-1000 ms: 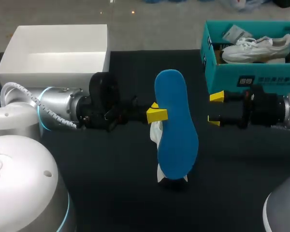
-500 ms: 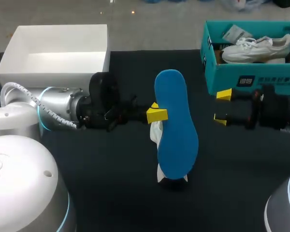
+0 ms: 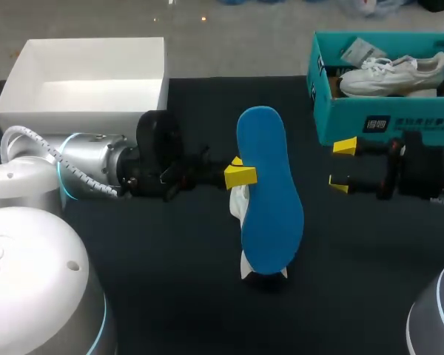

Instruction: Take the shoe out of the shoebox, open the shoe tongue, remove and reinsert the insole, then place the shoe into the shoebox

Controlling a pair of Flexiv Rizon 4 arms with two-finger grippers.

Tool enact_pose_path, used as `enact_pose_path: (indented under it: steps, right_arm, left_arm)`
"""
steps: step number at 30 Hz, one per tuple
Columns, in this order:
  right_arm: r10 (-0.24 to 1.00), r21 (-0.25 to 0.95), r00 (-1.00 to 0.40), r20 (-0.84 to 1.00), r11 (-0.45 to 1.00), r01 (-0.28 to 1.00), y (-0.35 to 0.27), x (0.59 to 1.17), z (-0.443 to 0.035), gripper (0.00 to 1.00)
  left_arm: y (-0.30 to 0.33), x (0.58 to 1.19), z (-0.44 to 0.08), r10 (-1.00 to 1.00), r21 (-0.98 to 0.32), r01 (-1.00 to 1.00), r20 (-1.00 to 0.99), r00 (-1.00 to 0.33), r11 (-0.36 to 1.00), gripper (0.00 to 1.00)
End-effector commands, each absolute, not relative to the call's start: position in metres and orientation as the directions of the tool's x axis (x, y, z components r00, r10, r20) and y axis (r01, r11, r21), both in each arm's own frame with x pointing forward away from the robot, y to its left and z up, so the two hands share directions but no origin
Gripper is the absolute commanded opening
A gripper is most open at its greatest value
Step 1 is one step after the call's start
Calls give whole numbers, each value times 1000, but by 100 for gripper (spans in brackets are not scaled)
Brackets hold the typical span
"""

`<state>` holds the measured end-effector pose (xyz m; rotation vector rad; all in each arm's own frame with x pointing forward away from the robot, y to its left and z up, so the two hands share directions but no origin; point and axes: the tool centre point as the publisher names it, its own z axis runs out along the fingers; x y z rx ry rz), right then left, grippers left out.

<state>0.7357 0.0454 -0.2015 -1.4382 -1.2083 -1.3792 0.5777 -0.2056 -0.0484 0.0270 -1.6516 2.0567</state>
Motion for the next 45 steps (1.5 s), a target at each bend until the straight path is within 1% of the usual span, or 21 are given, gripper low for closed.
enact_pose_path:
  steps: [1, 8, 10, 12, 14, 17, 22, 24, 25, 38, 40, 45]
  right_arm:
    - [113, 70, -44, 993, -237, 969, 47, 735, -202, 100]
    - [113, 70, -44, 993, -237, 969, 47, 735, -202, 100]
    - [113, 70, -44, 993, -237, 969, 47, 735, -202, 100]
    - [113, 70, -44, 993, -237, 969, 47, 735, -202, 100]
    - [113, 70, -44, 993, -237, 969, 47, 735, -202, 100]
    - [113, 70, -44, 993, -237, 969, 47, 735, -202, 100]
    - [113, 70, -44, 993, -237, 969, 47, 735, -202, 100]
    - [113, 70, -44, 993, -237, 969, 47, 735, -202, 100]
    - [113, 70, -44, 993, -237, 969, 47, 735, -202, 100]
    - [113, 70, -44, 993, -237, 969, 47, 735, -202, 100]
    - [113, 70, -44, 993, -237, 969, 47, 735, -202, 100]
    - [113, 70, -44, 993, -237, 969, 47, 735, -202, 100]
  left_arm:
    - [-206, 577, -49, 364, -910, -389, 317, -876, -142, 0]
    - [-206, 577, -49, 364, -910, -389, 317, -876, -142, 0]
    - [-204, 579, -52, 357, -942, -307, 244, -902, -132, 0]
    - [-202, 585, -55, 350, -967, -197, 132, -928, -159, 0]
    - [-198, 590, -59, 335, -983, -94, 37, -942, -156, 0]
    - [-192, 601, -67, 292, -983, 14, -68, -954, -184, 0]
    - [-190, 620, -75, 239, -968, 142, -191, -952, -208, 0]
    - [-191, 629, -78, 226, -964, 170, -215, -950, -202, 0]
    - [-191, 633, -80, 219, -968, 150, -193, -956, -201, 0]
    - [-191, 633, -80, 219, -968, 150, -193, -956, -201, 0]
    - [-185, 643, -94, 215, -933, 328, -354, -910, -148, 0]
    - [-178, 673, -108, 204, -833, 529, -552, -808, -159, 0]
